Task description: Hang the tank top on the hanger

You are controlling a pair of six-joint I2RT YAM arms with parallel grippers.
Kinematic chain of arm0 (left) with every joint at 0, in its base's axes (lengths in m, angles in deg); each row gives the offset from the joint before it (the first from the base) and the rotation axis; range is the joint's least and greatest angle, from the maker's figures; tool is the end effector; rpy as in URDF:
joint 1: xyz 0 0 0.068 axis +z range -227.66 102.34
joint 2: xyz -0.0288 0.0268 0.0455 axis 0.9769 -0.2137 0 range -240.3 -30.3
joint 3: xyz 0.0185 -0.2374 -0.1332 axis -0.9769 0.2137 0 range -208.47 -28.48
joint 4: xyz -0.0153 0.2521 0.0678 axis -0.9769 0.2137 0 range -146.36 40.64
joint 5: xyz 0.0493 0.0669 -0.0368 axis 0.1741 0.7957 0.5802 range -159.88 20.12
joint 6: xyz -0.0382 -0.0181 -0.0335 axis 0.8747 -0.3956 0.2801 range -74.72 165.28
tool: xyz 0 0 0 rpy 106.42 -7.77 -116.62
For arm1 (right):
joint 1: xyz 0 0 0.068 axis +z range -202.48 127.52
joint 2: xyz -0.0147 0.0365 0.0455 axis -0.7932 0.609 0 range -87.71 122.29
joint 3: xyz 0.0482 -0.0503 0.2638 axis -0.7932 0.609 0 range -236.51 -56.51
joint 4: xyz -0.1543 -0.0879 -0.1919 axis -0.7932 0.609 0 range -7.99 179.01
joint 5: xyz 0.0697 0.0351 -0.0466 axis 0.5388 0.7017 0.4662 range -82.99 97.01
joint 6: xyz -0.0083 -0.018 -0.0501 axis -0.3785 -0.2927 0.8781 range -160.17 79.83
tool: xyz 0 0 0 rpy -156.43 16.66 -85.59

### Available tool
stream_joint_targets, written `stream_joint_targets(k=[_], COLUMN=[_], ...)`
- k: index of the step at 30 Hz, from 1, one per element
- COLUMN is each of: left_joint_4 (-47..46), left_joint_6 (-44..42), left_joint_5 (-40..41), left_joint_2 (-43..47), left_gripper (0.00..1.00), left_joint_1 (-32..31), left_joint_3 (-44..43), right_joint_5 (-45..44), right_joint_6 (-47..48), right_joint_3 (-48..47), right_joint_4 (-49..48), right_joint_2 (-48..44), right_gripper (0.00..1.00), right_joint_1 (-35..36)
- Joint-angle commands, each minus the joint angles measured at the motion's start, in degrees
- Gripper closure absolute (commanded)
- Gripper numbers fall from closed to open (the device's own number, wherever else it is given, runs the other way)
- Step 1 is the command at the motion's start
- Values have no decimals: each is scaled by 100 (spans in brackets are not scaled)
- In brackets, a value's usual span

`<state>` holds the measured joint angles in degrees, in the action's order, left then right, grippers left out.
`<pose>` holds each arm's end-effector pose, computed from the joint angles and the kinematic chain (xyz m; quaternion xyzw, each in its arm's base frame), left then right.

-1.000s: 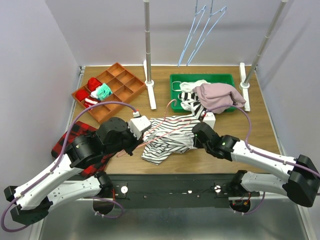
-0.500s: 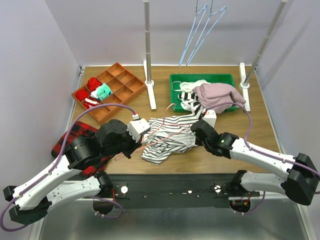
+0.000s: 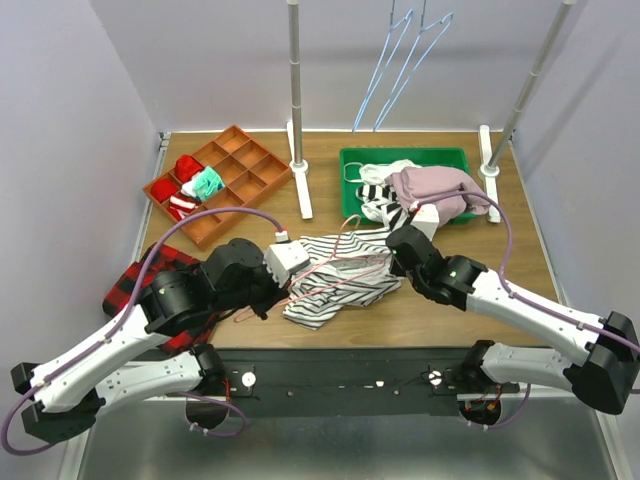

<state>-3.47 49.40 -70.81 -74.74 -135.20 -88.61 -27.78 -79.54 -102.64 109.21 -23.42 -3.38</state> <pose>0.0738 -0.1172 0.3561 0.4058 0.7985 -0.2341 0.3781 0.1656 0.1601 0.2586 0.0383 0.8892 0.0547 0.4525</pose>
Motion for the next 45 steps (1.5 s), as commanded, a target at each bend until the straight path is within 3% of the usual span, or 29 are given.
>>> stream_joint_targets(k=[1, 8, 13, 23, 29, 34, 42, 45], left_joint_4=[-243, -1384, -2334, -1888, -1886, -2764, -4801, -5173], left_joint_6=[-43, 150, 396, 476, 432, 729, 959, 854], left_joint_5=[-92, -145, -118, -425, -899, -1085, -338, 48], left_joint_2=[-380, -1022, -856, -100, -239, -723, -1075, -1233], left_gripper=[100, 100, 100, 100, 100, 100, 100, 100], left_joint_1=[-38, -38, -38, -38, -38, -38, -38, -38], left_joint_3=[-77, 230, 643, 820, 785, 925, 1741, 1979], right_joint_5=[147, 446, 490, -37, 33, -63, 77, 25], right_joint_6=[97, 255, 325, 150, 132, 132, 88, 53], right_joint_3=[-335, -590, -722, -757, -739, -863, -915, -950], right_joint_4=[49, -30, 39, 505, 461, 576, 611, 690], right_joint_2=[-171, -443, -453, -374, -505, -540, -646, -760], right_gripper=[98, 99, 99, 99, 99, 99, 99, 99], right_joint_1=[-24, -32, -23, -32, -23, -32, -32, -23])
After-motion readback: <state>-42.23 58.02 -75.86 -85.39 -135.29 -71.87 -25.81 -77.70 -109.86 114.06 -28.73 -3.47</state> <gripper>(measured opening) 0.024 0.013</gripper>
